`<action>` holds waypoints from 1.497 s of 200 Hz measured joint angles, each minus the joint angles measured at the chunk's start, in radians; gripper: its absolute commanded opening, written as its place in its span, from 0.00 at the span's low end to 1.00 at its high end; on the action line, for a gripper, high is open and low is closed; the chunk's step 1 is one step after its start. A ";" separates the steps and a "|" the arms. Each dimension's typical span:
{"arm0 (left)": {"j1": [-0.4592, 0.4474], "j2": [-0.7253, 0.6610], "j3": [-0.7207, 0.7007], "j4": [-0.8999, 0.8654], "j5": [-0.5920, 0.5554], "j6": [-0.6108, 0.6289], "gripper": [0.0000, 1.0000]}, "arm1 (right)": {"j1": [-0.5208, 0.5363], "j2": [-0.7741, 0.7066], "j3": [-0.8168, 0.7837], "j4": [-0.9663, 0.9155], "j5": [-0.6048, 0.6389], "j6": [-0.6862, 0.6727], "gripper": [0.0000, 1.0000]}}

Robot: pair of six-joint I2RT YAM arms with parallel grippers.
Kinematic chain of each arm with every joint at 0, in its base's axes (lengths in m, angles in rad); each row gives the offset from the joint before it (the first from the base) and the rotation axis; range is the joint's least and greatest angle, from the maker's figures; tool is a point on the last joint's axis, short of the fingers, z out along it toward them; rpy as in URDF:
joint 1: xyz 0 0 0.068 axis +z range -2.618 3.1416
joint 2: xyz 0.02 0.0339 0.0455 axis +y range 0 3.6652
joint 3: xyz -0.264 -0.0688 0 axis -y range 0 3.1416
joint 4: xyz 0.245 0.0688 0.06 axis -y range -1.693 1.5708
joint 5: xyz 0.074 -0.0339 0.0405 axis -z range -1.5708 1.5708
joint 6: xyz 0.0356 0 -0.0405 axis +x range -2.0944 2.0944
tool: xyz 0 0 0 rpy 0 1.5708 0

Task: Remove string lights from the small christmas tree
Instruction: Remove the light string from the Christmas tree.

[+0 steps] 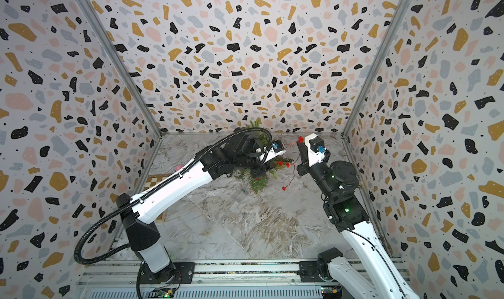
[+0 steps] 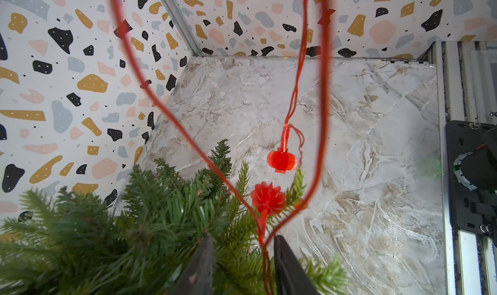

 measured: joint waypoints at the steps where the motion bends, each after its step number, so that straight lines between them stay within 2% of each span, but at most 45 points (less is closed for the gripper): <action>1: 0.000 0.000 0.000 0.000 -0.001 0.001 0.27 | 0.000 0.000 0.000 0.000 0.000 0.000 0.00; 39: 0.000 0.000 0.000 0.000 -0.015 0.003 0.10 | 0.000 -0.005 0.000 0.000 0.000 0.000 0.00; 73: 0.000 0.000 0.000 0.000 -0.014 0.005 0.00 | 0.000 -0.005 0.000 0.001 0.000 0.000 0.00; 148: 0.000 -0.048 -0.031 0.016 -0.006 0.002 0.00 | 0.008 -0.009 0.000 -0.010 0.000 0.004 0.00; 213: 0.000 -0.092 -0.083 0.025 0.036 -0.018 0.00 | 0.016 -0.090 0.000 -0.068 0.000 0.032 0.00; 299: 0.000 -0.148 -0.164 0.046 0.068 -0.037 0.00 | 0.039 -0.137 -0.050 -0.137 -0.047 0.120 0.00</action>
